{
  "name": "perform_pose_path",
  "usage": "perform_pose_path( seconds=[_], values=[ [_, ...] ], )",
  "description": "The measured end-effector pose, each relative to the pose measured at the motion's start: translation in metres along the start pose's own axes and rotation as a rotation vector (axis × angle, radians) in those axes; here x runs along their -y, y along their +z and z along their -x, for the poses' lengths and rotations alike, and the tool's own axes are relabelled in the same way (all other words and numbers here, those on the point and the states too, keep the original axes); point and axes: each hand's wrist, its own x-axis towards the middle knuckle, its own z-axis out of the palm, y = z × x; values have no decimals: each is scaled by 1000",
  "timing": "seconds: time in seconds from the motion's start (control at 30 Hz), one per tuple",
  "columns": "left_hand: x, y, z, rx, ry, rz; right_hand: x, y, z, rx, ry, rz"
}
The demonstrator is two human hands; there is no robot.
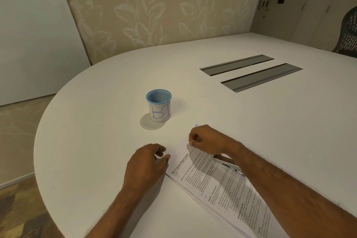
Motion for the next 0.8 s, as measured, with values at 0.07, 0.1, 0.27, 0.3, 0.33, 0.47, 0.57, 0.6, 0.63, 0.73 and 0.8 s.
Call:
perform_pose_path(
  seconds=[0.07,0.1,0.27,0.3,0.33,0.47,0.57,0.6,0.63,0.73,0.8],
  values=[
    [0,-1,0,-9,4,-1,-4,1,1,-96,-8,-91],
    [0,-1,-1,-12,5,-2,-5,2,2,-123,-8,-118],
    [0,-1,-1,-10,4,-3,-10,5,3,-191,5,-197],
    [1,-1,-1,-10,4,-4,-11,5,2,-194,3,-195],
    [2,-1,-1,-9,3,-4,-11,5,1,-193,-2,-183],
    [1,0,-1,-12,5,-1,-9,6,-4,-162,-6,-135],
    [2,0,-2,-14,4,-3,-6,10,-6,-98,21,-144],
    [2,0,-2,-11,3,-5,-6,11,-7,-87,34,-151],
    [2,0,-2,-10,4,-7,-6,11,-8,-82,49,-162],
    [3,0,-2,-9,7,-9,-6,10,-11,-62,76,-188],
    [4,0,-2,-7,6,-7,-5,8,-14,-44,99,-199]
  ],
)
